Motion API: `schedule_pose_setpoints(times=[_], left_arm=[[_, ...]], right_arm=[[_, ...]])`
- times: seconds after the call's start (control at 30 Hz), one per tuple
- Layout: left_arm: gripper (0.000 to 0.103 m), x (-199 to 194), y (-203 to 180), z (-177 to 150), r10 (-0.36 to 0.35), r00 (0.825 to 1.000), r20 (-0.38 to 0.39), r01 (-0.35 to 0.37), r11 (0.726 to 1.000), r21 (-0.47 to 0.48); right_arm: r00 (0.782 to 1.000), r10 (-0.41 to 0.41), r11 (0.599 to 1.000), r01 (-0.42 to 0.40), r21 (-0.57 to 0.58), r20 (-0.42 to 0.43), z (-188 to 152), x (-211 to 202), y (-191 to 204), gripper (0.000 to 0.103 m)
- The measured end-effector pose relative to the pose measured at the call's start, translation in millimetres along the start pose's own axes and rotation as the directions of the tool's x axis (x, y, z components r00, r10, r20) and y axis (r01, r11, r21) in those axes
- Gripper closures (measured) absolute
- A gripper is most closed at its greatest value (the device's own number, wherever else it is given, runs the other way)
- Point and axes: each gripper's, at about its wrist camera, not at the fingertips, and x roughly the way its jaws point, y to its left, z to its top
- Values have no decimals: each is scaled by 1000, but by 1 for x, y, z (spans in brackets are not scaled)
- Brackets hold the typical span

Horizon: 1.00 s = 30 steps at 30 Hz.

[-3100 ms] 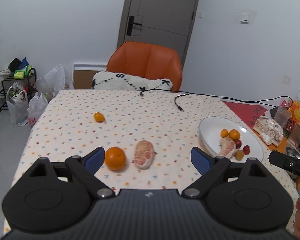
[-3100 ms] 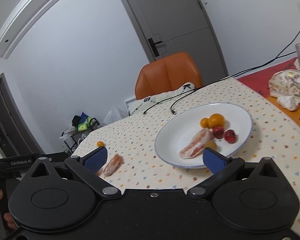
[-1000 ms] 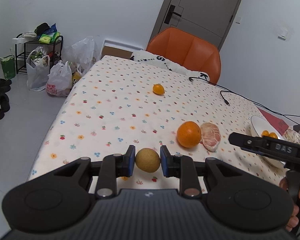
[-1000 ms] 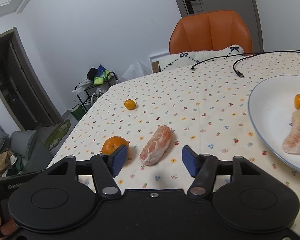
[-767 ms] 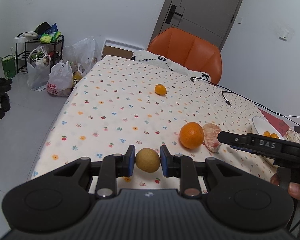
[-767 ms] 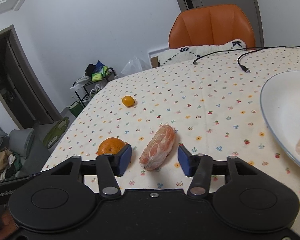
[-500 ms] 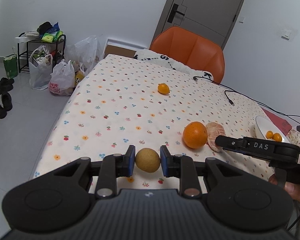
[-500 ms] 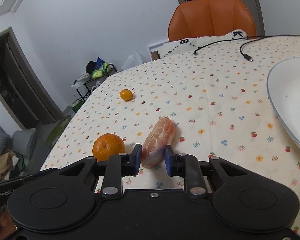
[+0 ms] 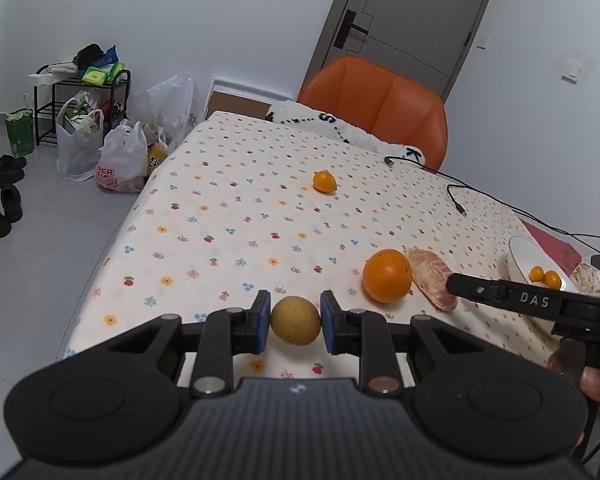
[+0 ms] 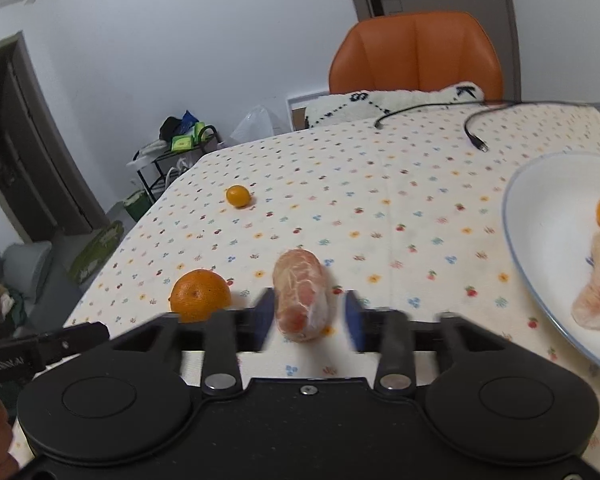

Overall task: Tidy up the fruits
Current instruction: 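Grasp the brown round fruit with the left gripper while the right grasps the pomelo segment, then carry the brown fruit and pomelo segment over the white bowl with both grippers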

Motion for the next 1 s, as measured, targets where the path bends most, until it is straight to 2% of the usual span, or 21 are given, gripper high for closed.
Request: schedule_pose_setpoints(times=[0.17,0.33,0.43,0.5,0.73,1.0], left_arm=[[78,2,6,0,3,1000,-4,-3,1000,-16],[78,3,10,3,-12,1000,-11,11,999,-31],[78,4,11,5,-6,1000,-8,6,999,-32],[78,4,11,6,-4,1000,-8,4,999,-31],[78,3,1,6,-18,1000,-8,18,1000,-11],[78,1,-21,12,-25,1000,0,25,999,34]], right_arm=[[1000,4,999,-6,-48,-23,3,13,11,56],[999,-26,993,22,-120,-32,4,25,20,57],[999,-39,988,35,-147,-23,4,28,22,60],[999,-53,987,50,-155,-14,4,28,22,68],[999,-20,993,16,-121,-31,3,17,16,77],[1000,21,998,-19,-64,23,-4,-8,1,78]])
